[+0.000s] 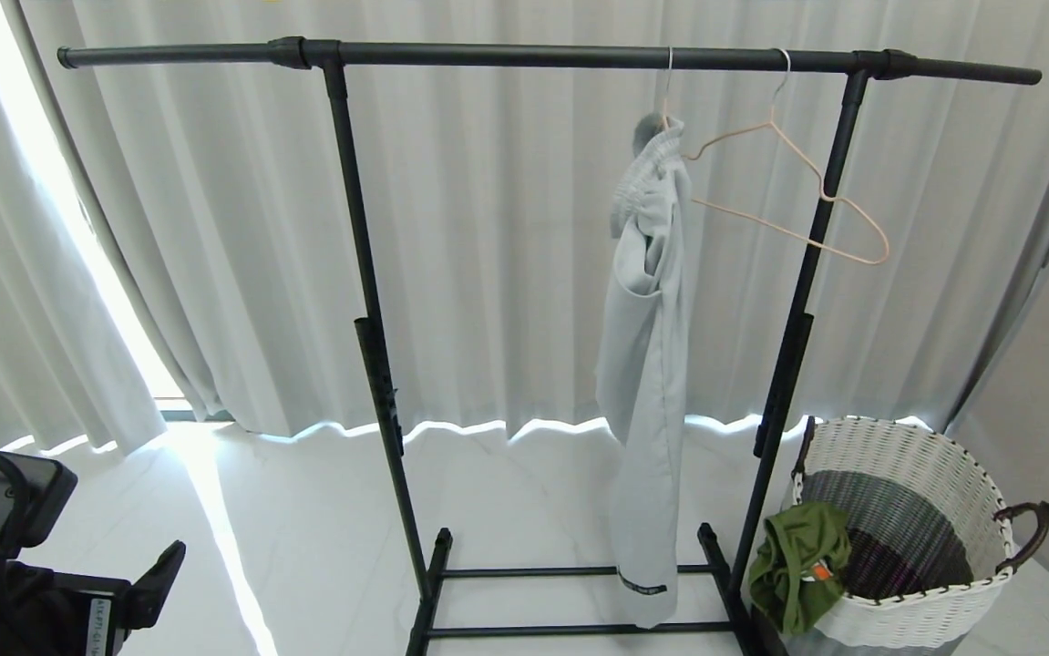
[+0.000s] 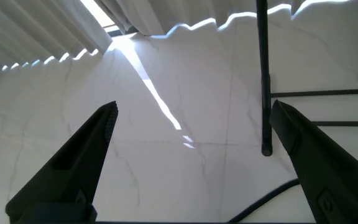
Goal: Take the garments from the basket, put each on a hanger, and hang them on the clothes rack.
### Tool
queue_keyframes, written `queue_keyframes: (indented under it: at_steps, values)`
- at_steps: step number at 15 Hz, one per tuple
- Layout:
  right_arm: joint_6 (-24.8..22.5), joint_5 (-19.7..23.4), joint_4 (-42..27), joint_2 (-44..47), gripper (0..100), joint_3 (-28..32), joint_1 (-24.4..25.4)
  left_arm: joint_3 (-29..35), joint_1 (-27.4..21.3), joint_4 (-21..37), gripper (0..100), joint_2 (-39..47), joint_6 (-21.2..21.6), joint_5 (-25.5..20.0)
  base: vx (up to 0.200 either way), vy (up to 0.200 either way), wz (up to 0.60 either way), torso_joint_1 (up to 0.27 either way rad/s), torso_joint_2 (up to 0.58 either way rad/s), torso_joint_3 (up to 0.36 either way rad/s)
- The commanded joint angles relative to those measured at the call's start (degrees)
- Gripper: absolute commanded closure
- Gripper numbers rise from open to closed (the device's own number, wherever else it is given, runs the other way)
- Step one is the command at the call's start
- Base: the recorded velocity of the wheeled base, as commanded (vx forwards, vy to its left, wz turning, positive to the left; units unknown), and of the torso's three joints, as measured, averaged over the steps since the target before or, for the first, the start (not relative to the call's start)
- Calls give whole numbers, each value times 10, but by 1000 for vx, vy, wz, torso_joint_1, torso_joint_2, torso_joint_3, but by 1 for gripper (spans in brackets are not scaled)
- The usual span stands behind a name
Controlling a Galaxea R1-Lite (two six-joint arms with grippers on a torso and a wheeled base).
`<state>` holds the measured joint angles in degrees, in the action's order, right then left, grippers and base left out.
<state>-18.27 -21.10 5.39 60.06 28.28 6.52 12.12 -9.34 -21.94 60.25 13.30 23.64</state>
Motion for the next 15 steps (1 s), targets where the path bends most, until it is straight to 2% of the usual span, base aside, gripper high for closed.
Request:
queue_keyframes:
  at_steps: [1,5,10,12,15]
  values:
    - [0,0,1,9,0,0,-5,0,-8,0,0,0,0,0,0,0,0,-139,447,305]
    - [0,0,0,8,0,-9,-10,4,-38,0,0,2,-2,-1,0,0,0,-75,283,198]
    - [0,0,1,4,0,-26,-13,5,-42,0,0,6,-3,-3,0,0,0,-2,13,9]
    - [0,0,0,4,0,-26,-14,8,-51,0,0,5,-4,-19,0,0,0,0,0,0]
    - [0,0,0,5,0,-34,-15,12,-69,0,0,7,-4,-36,200,0,0,-7,-1,7]
